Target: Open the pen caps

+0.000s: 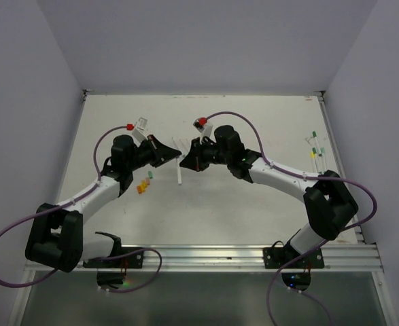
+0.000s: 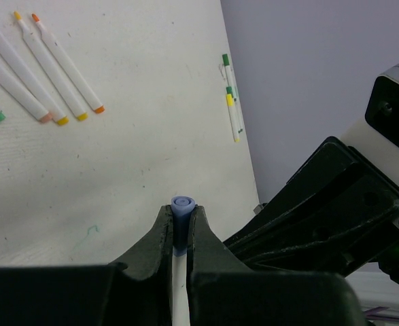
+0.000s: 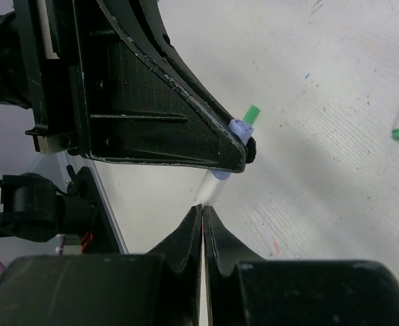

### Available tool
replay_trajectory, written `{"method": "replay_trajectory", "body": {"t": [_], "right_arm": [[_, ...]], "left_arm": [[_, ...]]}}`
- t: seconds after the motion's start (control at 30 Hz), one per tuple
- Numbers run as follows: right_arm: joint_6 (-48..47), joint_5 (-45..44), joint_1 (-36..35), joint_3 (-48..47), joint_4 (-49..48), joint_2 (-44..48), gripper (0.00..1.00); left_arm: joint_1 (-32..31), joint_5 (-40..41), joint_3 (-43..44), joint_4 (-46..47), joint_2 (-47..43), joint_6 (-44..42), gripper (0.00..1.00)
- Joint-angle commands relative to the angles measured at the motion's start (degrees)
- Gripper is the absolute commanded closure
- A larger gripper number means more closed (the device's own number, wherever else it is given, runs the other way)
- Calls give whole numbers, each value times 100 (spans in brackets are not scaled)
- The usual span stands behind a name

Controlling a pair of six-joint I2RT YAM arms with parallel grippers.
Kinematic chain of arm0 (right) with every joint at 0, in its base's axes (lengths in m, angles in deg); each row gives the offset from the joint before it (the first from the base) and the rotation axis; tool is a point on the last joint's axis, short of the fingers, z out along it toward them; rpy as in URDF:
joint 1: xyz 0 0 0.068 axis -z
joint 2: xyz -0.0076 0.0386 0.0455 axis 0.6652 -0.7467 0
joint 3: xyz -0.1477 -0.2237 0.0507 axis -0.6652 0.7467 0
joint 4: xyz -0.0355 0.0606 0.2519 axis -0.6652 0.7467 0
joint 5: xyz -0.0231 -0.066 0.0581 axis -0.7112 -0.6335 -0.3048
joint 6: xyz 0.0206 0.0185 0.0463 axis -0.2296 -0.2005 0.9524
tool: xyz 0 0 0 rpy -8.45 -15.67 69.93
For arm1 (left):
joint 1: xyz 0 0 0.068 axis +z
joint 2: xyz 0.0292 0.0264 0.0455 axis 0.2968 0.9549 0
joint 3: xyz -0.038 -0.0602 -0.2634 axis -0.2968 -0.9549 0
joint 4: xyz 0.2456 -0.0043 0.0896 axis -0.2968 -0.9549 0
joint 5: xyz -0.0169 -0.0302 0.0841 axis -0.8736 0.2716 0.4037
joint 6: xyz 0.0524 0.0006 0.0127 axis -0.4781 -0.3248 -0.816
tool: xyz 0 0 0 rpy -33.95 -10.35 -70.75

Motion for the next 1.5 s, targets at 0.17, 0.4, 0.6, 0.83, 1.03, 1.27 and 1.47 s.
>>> {"method": "replay_trajectory", "body": {"t": [0.17,0.4,0.6,0.83,1.03,1.27,1.47], "right_arm": [[-165,-69,-118,-358,51,-73,53],[-139,-323,-372,-455,95,-363,51],[-147,-596,-470,-394,174,-381,100],[-385,-509,-470,-437,332,-258,100],[-429,-438,-470,-630,447,-337,100],[-358,-386,-470,-745,447,-434,100],[-314,-324,-470,-763,517,-539,100]], "left_arm": [[-40,-65,33,99,-144,55,100],[-40,84,15,19,-364,178,100],[-40,138,59,-183,-540,90,100],[-40,6,-29,-60,-567,73,67],[-40,41,-20,-174,-611,-41,47],[-40,94,6,-332,-602,-200,61],[-40,304,94,-534,-593,-296,100]]}}
